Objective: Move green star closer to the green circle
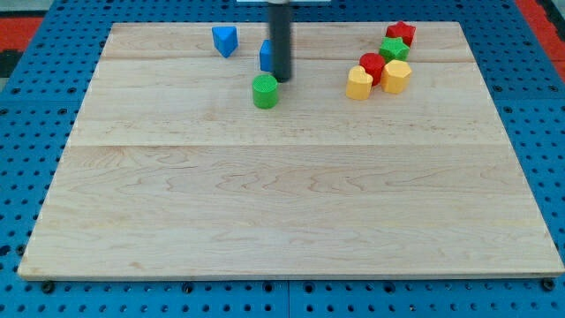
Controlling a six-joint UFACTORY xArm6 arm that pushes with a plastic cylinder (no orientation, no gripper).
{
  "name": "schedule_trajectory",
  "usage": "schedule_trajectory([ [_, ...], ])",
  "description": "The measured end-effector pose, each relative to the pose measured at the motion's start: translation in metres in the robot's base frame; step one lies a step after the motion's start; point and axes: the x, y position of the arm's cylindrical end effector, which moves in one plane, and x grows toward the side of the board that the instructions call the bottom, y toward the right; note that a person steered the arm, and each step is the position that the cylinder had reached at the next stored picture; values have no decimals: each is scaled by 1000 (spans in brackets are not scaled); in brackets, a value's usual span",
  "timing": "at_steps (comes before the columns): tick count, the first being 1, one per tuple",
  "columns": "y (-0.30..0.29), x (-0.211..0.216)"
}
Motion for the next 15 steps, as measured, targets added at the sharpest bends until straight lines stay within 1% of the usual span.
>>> schedule_trajectory([
  [1,21,-29],
  [2,-41,-52],
  [3,-77,-83],
  [4,-28,-129],
  [5,-1,-130],
  [6,53,-128],
  [8,227,-129],
  [9,194,-115],
  [11,152,-68],
  [12,90,-65],
  [13,80,-87],
  [14,122,-109],
  [15,82,-90],
])
